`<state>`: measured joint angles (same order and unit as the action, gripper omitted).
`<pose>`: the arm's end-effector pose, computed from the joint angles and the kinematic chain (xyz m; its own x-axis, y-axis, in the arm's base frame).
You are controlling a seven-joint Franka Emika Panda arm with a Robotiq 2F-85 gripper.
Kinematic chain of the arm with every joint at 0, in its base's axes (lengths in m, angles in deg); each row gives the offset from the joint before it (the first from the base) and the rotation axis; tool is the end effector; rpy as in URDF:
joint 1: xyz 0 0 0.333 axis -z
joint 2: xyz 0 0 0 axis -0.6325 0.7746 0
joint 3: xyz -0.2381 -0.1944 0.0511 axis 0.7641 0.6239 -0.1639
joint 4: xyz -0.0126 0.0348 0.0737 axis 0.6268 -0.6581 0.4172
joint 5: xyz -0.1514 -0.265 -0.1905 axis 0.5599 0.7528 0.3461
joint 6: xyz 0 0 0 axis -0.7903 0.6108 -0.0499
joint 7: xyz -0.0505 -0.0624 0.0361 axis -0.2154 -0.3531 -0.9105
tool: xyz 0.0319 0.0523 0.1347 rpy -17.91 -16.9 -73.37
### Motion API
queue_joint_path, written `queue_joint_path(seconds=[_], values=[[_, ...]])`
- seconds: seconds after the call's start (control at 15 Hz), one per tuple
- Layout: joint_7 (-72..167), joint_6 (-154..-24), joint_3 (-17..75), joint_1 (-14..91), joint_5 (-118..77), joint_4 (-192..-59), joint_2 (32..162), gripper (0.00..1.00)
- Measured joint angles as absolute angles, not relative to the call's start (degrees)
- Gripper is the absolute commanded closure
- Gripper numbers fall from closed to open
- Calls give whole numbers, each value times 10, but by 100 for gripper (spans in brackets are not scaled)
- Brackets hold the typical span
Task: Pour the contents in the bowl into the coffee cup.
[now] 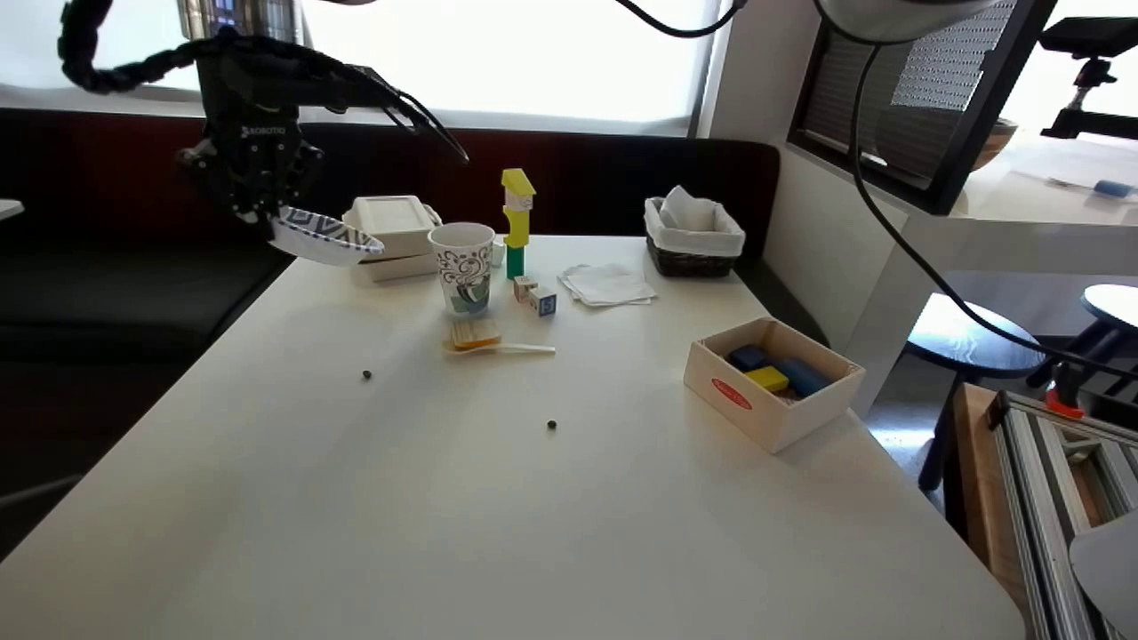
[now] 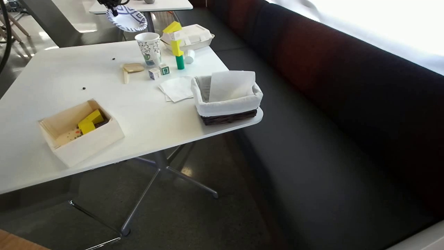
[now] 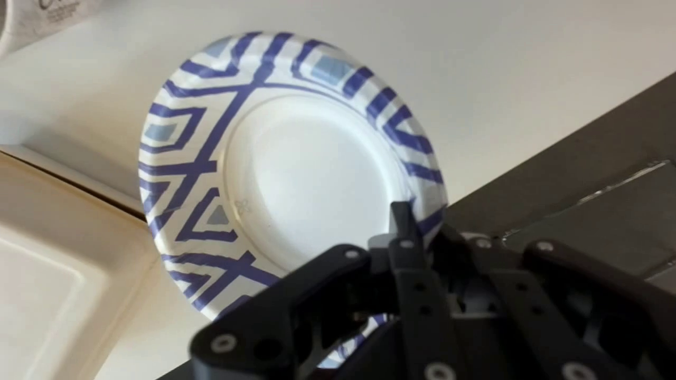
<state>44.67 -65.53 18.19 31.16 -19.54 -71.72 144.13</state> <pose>0.7699 0.1509 0.2712 0.9872 0.0675 0.1443 0.0769 -0.9952 -0.0611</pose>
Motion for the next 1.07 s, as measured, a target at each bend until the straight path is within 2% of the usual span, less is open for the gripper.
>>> queue_joint_path(seconds=[0.33, 0.67, 0.73, 0.93, 1.0, 1.07], values=[[429, -636, 243, 256, -116, -716, 1453, 98], [556, -614, 234, 240, -108, -716, 1466, 98], [585, -607, 229, 239, -108, -716, 1466, 94], [621, -605, 226, 238, -108, -708, 1465, 94], [625, -605, 226, 238, -108, -706, 1465, 98], [627, -605, 226, 238, -108, -705, 1465, 98]])
